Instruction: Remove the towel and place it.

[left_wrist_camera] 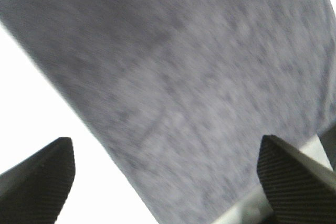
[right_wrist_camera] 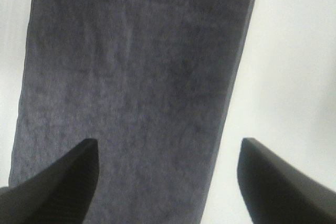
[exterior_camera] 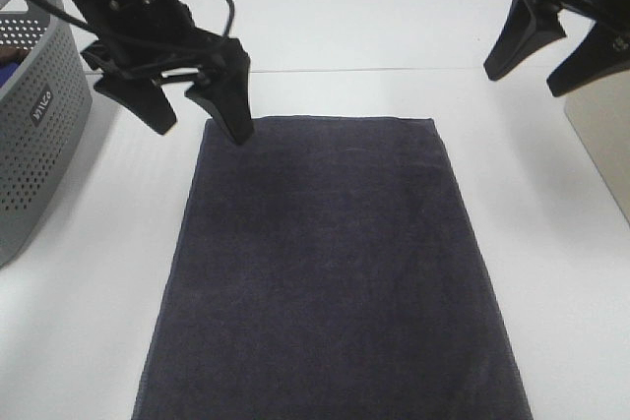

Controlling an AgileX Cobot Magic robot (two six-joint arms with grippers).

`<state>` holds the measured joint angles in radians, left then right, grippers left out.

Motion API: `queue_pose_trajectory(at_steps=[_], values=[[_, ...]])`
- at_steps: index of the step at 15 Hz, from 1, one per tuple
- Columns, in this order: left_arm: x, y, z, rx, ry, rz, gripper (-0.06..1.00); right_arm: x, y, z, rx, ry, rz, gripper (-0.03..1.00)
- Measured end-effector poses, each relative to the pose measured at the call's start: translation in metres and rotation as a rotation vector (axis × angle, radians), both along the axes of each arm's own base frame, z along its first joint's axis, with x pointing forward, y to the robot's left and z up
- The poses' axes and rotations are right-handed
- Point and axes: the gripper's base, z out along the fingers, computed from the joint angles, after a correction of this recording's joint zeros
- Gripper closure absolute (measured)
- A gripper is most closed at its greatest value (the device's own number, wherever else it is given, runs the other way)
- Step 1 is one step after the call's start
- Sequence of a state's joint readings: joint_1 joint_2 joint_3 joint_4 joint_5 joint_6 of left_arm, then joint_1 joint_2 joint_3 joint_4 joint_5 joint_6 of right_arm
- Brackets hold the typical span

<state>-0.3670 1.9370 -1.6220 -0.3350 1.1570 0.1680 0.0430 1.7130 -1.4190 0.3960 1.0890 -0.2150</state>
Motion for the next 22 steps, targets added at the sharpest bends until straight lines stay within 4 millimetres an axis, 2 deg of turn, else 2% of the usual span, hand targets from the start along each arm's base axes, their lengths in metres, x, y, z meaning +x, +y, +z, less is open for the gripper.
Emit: queue_pose_trajectory(at_steps=[2,4,8,11,14,17,18,22], values=[[0.035,0.029,-0.007,-0.012,-0.013,0.095,0.06,0.038,0.002,-0.002,0.009,-0.008,0.012,0.25],[0.062,0.045,-0.019,-0.030,-0.015,0.155,0.06,0.075,0.004,-0.017,0.011,0.005,0.026,0.25],[0.107,0.064,-0.048,-0.040,-0.037,0.215,0.06,0.129,0.004,-0.075,-0.015,0.065,0.047,0.25],[0.137,0.066,-0.089,-0.038,-0.031,0.229,0.06,0.156,0.004,-0.115,-0.026,0.077,0.049,0.25],[0.156,0.072,-0.123,-0.039,-0.016,0.242,0.06,0.176,0.002,-0.145,-0.026,0.063,0.042,0.25],[0.161,0.072,-0.144,-0.048,-0.002,0.251,0.06,0.182,-0.005,-0.172,-0.027,0.087,0.029,0.25],[0.162,0.072,-0.145,-0.055,-0.007,0.255,0.06,0.182,-0.007,-0.181,-0.025,0.106,0.026,0.25],[0.164,0.071,-0.147,-0.068,-0.014,0.261,0.06,0.184,-0.007,-0.188,0.006,0.110,0.017,0.26]])
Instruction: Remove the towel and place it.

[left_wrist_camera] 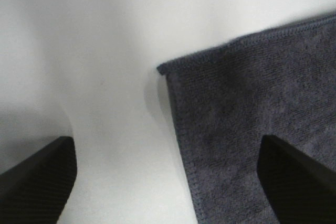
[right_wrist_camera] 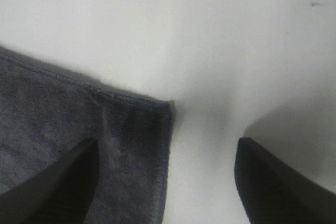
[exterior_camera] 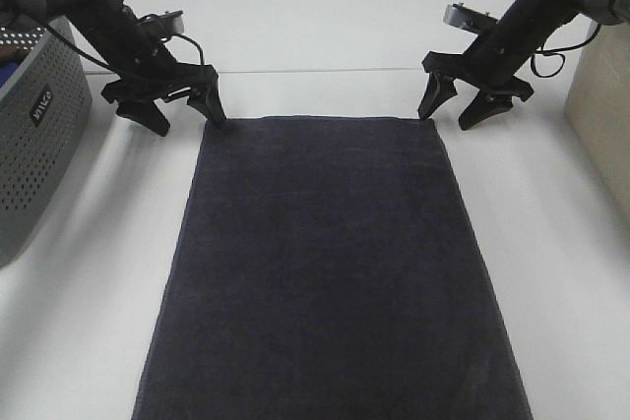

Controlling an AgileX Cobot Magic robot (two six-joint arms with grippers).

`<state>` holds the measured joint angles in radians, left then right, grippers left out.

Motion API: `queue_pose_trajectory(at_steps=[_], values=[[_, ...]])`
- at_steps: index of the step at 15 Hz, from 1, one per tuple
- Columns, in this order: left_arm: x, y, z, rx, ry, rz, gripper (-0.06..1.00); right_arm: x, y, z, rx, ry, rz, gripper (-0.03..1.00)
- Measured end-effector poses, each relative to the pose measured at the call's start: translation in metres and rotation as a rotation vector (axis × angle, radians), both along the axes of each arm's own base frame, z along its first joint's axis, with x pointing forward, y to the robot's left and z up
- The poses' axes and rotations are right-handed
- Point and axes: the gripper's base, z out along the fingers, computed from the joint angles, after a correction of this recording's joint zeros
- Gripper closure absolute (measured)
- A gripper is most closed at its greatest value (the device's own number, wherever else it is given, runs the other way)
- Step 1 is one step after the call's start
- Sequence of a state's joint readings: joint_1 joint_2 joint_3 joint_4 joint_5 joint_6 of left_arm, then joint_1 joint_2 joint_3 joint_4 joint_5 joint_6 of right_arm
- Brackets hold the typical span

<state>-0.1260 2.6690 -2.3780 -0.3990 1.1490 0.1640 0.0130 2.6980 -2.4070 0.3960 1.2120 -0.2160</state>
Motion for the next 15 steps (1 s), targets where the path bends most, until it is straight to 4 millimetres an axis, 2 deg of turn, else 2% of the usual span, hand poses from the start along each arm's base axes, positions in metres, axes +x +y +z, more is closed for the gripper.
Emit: queue_pose_trajectory(at_steps=[2,3,4,6,7,9,11,13,14,15], values=[[-0.001,-0.007,0.000,-0.020,0.002,-0.005,0.06,0.000,0.006,0.000,0.002,-0.001,0.011,0.27],[-0.002,-0.017,0.000,-0.025,-0.003,-0.020,0.06,-0.001,0.015,0.000,-0.005,-0.001,0.031,0.27],[-0.002,-0.017,0.000,-0.025,-0.003,-0.020,0.06,-0.001,0.015,0.000,-0.005,-0.001,0.031,0.27],[-0.006,-0.041,-0.003,-0.043,-0.009,-0.032,0.09,-0.005,0.040,-0.002,-0.032,-0.001,0.081,0.27],[-0.007,-0.052,-0.006,-0.056,-0.004,-0.010,0.14,-0.006,0.052,-0.006,-0.095,-0.002,0.096,0.31],[-0.006,-0.051,-0.008,-0.052,-0.001,0.008,0.24,-0.005,0.052,-0.006,-0.126,-0.004,0.083,0.41],[-0.004,-0.048,-0.011,-0.028,-0.020,0.017,0.48,-0.004,0.048,-0.008,-0.156,-0.009,0.071,0.63],[-0.003,-0.047,-0.014,-0.003,-0.033,0.002,0.81,-0.004,0.047,-0.010,-0.157,-0.004,0.066,0.88],[-0.003,-0.046,-0.016,0.004,-0.040,-0.017,0.91,-0.004,0.047,-0.010,-0.154,-0.003,0.064,0.95],[-0.003,-0.047,-0.016,0.005,-0.045,-0.024,0.94,-0.004,0.047,-0.010,-0.154,-0.004,0.064,0.96]])
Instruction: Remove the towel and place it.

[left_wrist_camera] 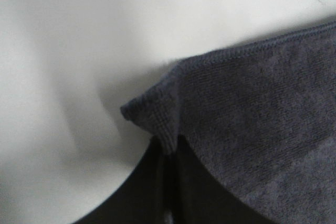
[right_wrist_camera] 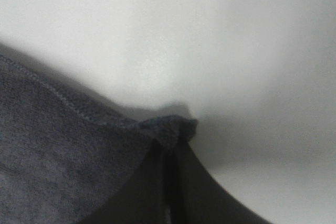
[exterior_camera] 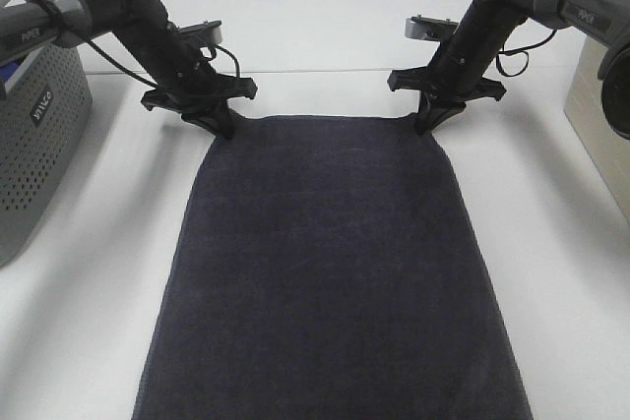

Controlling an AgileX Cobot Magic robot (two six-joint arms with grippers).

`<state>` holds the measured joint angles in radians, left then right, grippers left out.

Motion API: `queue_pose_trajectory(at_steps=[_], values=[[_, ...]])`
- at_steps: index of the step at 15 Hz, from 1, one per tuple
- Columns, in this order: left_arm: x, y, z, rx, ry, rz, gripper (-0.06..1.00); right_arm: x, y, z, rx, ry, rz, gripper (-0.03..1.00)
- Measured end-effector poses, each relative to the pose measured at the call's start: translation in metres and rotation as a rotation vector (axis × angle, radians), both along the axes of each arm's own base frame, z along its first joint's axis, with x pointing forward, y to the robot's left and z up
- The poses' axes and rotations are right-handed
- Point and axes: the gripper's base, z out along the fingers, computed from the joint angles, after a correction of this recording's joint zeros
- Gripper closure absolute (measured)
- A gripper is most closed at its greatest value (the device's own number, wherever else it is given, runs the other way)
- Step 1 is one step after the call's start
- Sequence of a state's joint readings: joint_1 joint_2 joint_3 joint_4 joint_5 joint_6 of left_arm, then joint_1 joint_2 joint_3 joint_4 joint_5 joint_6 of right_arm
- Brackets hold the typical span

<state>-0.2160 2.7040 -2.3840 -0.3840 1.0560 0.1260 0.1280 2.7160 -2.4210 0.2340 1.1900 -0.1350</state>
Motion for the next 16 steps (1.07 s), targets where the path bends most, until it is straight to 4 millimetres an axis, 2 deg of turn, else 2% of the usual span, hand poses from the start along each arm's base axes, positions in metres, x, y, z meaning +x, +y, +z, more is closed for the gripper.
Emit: queue_pose_trajectory(at_steps=[6,9,11,13,16], values=[[0.006,0.000,0.006,0.017,-0.048,-0.013,0.94,0.005,0.002,0.003,0.017,-0.041,-0.008,0.96],[0.017,0.003,0.023,0.062,-0.157,-0.019,0.94,0.021,0.003,0.011,0.012,-0.179,-0.018,0.96],[0.026,0.003,0.037,0.062,-0.263,0.001,0.94,0.031,0.004,0.025,0.026,-0.288,-0.026,0.96],[0.033,0.004,0.044,0.060,-0.358,0.027,0.94,0.040,0.004,0.039,0.032,-0.400,-0.015,0.96],[0.044,0.006,0.052,0.062,-0.499,0.064,0.94,0.049,0.005,0.045,0.035,-0.520,-0.005,0.96]])
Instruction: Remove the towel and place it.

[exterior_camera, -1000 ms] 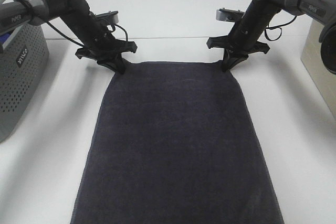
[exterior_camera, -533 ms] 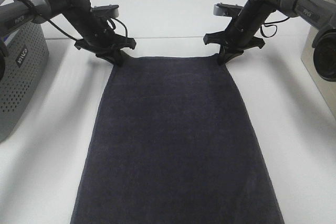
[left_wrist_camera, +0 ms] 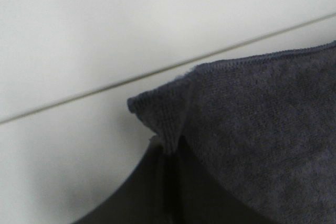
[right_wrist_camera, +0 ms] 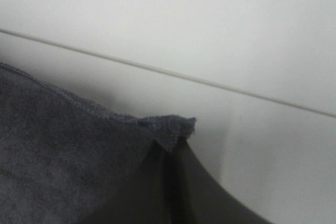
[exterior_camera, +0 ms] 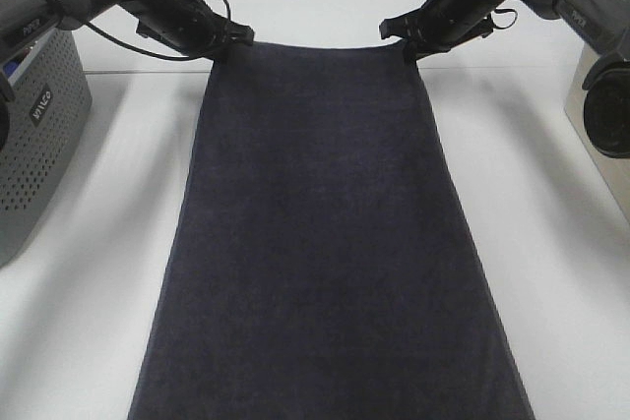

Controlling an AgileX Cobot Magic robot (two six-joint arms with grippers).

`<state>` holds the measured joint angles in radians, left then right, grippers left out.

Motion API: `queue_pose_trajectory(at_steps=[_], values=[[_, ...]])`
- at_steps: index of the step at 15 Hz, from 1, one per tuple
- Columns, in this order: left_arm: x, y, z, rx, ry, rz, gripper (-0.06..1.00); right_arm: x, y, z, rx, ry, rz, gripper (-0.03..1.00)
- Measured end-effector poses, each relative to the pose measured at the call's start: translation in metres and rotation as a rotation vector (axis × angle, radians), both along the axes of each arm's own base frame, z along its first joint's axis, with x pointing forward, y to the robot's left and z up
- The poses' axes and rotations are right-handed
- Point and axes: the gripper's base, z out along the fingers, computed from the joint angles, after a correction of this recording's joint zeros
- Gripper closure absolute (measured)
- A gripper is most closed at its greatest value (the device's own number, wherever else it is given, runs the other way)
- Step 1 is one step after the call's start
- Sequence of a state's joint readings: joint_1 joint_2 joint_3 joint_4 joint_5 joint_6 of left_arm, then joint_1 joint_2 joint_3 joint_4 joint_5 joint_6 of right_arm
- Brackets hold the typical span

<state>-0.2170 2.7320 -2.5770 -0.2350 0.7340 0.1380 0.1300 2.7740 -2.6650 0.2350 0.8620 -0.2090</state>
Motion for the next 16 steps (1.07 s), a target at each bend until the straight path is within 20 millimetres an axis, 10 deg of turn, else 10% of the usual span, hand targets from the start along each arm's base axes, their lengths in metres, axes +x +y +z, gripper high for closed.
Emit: queue_pose_trajectory(at_steps=[5,16], values=[[0.009,0.000,0.001,0.008,-0.130,0.003,0.94,0.010,0.000,0.003,0.012,-0.132,-0.023,0.96],[0.021,0.002,-0.058,0.018,-0.238,0.040,0.94,0.021,-0.001,-0.057,0.010,-0.198,-0.043,0.96]])
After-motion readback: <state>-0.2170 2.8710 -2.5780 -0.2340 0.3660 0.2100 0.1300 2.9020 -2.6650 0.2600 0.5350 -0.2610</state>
